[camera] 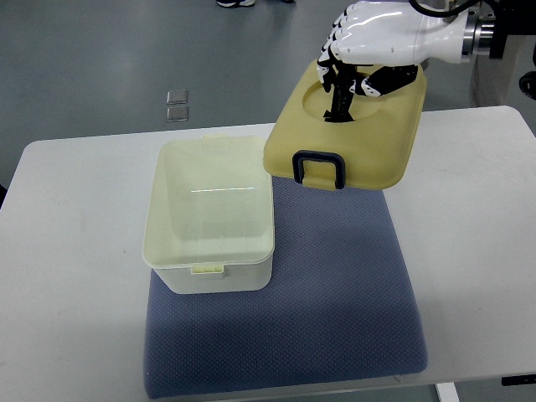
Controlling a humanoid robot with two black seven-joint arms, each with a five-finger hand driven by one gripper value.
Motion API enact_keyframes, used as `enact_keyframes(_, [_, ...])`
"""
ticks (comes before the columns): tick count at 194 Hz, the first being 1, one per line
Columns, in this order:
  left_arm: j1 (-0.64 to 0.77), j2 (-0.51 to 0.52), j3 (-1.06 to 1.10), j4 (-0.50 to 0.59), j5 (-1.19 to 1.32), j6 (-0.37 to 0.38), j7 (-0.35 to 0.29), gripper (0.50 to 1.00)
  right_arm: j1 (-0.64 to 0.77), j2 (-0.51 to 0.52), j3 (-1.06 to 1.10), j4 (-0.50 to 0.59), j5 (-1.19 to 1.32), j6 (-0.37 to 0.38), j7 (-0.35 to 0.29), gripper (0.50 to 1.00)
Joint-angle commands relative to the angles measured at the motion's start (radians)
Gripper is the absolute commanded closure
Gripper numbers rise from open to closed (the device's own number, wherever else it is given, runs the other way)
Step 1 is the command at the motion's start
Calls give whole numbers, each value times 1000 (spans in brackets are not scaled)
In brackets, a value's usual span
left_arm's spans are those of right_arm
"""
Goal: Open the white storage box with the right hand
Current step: 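Lower the held lid onto the mat beside the box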
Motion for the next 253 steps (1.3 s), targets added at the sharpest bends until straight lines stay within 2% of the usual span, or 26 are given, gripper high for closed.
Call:
enact_keyframes(1, [1,0,0,1,0,0,0,500,-59,-31,-11,-8,-8,-27,9,1000])
enact_keyframes(29, [0,0,0,6,0,-1,0,500,-142,-53,-13,-31,-41,-47,9,1000])
enact_keyframes(95, [0,0,2,4,0,0,2,500,-300,-31,-13,-44,-126,-113,9,1000])
enact_keyframes(253, [0,0,3,1,0,-1,3,500,-475,98,12,-45,-138,-198,9,1000])
